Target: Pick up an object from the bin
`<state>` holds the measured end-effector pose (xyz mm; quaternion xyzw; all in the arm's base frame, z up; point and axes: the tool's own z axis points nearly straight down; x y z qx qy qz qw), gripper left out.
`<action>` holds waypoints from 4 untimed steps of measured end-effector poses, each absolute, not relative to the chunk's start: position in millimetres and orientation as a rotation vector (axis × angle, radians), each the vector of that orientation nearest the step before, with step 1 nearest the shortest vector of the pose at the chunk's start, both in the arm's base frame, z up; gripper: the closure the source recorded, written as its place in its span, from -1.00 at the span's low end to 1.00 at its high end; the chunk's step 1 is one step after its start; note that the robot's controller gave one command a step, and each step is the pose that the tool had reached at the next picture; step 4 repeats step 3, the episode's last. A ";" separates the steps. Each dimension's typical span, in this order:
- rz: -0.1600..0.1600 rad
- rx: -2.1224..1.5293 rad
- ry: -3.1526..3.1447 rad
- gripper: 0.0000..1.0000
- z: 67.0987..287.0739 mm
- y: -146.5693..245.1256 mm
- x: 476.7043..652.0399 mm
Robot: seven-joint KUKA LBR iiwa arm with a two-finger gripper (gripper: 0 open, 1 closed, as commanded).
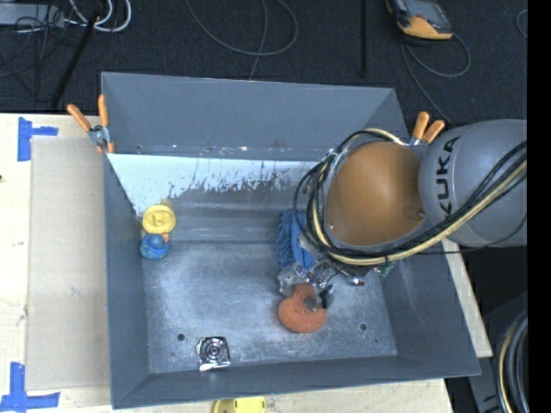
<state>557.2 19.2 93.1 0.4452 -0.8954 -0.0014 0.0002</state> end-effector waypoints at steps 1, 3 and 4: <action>-0.005 1.396 -2.814 1.00 93.0 19.1 557.2; -0.003 1.393 -2.817 1.00 225.2 43.5 529.5; -0.003 1.393 -2.817 1.00 225.2 43.5 529.5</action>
Offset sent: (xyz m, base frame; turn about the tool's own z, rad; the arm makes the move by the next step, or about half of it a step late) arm 0.0000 0.0000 0.0000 0.0000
